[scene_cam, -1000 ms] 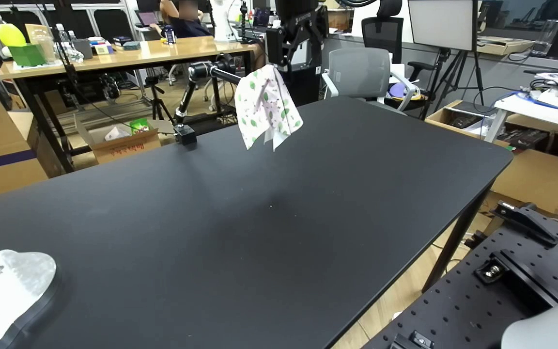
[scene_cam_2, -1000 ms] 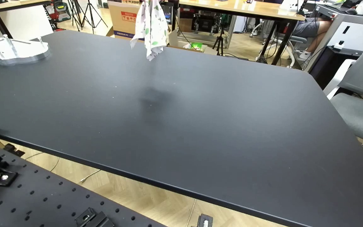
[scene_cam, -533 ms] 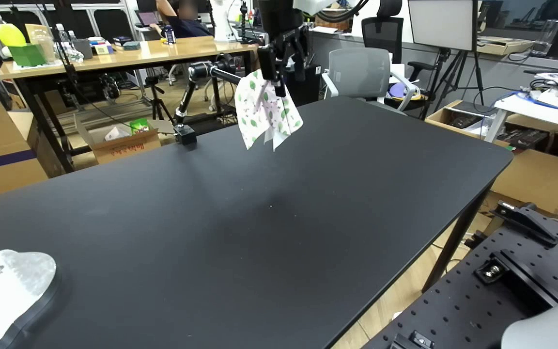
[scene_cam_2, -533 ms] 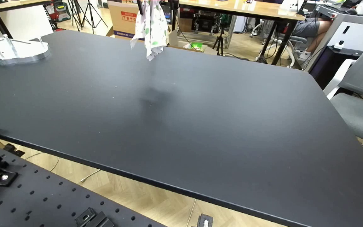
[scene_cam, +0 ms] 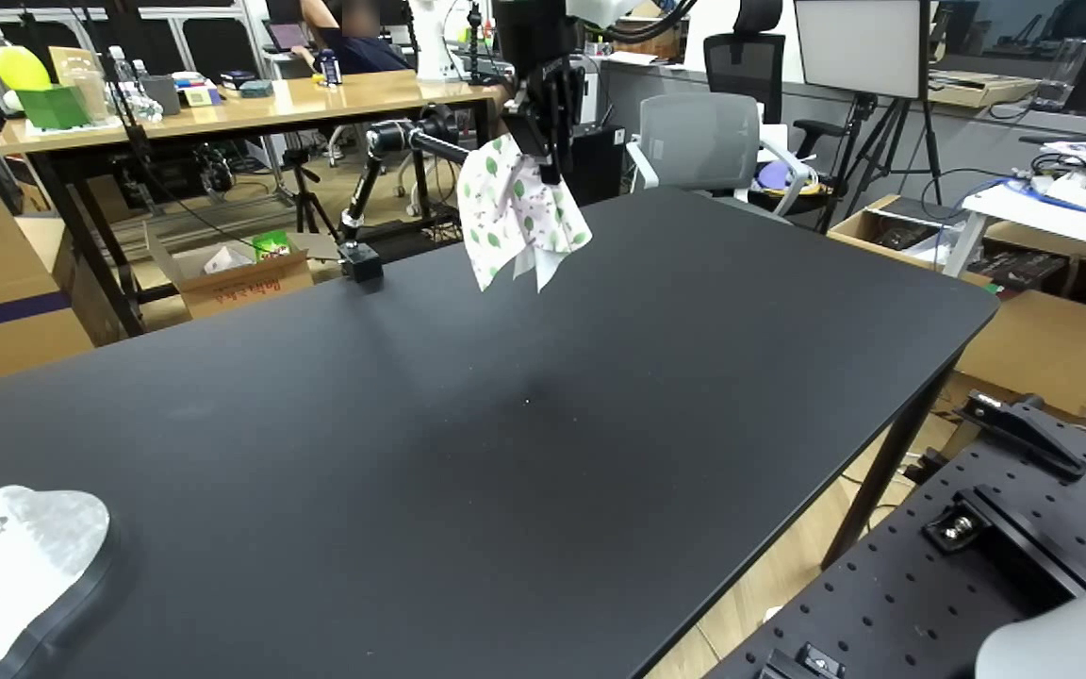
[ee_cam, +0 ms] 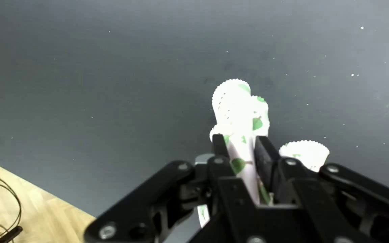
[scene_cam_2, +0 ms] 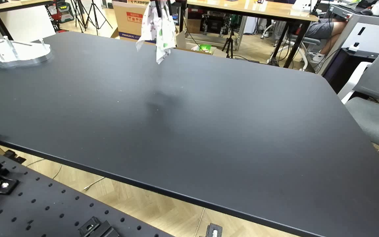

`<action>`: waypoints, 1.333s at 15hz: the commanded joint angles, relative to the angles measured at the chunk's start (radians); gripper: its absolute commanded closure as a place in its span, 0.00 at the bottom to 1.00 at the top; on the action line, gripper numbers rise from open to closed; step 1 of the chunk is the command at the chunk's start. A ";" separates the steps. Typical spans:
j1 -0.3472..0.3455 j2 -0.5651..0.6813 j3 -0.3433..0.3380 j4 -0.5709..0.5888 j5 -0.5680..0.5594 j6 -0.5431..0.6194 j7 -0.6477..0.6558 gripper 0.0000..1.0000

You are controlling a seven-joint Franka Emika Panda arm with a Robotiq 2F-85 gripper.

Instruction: Remove the kitchen towel from the black object and place it on the table

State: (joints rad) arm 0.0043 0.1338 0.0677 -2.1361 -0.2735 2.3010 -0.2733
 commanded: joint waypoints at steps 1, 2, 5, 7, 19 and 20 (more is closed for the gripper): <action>0.009 0.008 -0.007 0.031 0.018 -0.028 -0.039 0.99; 0.009 0.001 -0.006 0.026 0.022 -0.030 -0.047 1.00; 0.008 -0.022 -0.003 0.010 0.042 -0.034 -0.066 1.00; 0.012 -0.051 0.001 -0.006 0.059 -0.049 -0.074 1.00; 0.126 -0.285 0.062 -0.109 0.138 -0.285 -0.109 1.00; 0.136 -0.271 0.069 -0.112 0.131 -0.288 -0.098 1.00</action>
State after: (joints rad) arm 0.1154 -0.1278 0.1247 -2.2210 -0.1368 2.0292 -0.3759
